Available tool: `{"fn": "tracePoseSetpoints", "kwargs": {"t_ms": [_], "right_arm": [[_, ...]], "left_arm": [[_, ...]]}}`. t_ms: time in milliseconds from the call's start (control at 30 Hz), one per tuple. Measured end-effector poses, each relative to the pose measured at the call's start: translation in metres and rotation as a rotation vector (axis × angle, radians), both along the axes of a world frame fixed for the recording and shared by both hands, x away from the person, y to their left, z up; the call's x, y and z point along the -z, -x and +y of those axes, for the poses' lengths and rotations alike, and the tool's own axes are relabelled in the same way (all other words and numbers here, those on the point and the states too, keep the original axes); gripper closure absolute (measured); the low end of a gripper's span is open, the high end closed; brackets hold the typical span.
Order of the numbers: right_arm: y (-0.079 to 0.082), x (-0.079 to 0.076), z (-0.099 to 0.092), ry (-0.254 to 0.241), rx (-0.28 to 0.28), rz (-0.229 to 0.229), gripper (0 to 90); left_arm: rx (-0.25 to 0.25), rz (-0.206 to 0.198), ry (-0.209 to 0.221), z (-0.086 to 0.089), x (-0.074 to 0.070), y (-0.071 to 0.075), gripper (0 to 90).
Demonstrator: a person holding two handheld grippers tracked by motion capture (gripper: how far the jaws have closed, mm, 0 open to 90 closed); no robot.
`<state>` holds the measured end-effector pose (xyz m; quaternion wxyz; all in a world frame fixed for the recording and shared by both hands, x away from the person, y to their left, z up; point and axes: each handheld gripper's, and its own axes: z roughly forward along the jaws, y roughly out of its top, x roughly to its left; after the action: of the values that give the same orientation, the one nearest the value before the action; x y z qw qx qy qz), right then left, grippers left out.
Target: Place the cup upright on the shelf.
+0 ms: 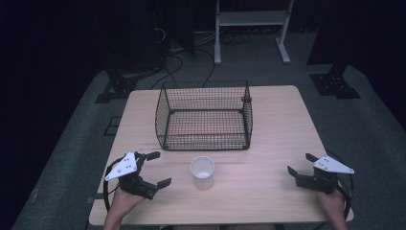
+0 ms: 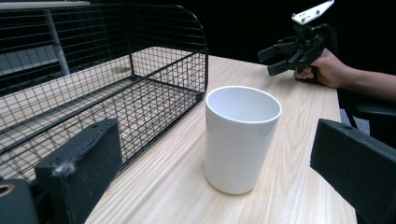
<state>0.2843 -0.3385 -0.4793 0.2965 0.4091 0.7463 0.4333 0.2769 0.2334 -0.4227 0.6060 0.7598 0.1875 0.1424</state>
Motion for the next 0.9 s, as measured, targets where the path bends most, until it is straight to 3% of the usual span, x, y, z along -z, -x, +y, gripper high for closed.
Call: {"fn": "tracePoseSetpoints", "kwargs": {"t_ms": [400,900], "right_arm": [[0.000,0.000,0.001,0.006,0.002,-0.004,13.3],[0.000,0.000,0.001,0.008,0.000,-0.007,13.3]], "left_arm": [[0.058,0.037,-0.064,-0.031,0.006,-0.008,1.6],[0.097,0.057,-0.084,-0.051,0.010,-0.017,1.6]]}}
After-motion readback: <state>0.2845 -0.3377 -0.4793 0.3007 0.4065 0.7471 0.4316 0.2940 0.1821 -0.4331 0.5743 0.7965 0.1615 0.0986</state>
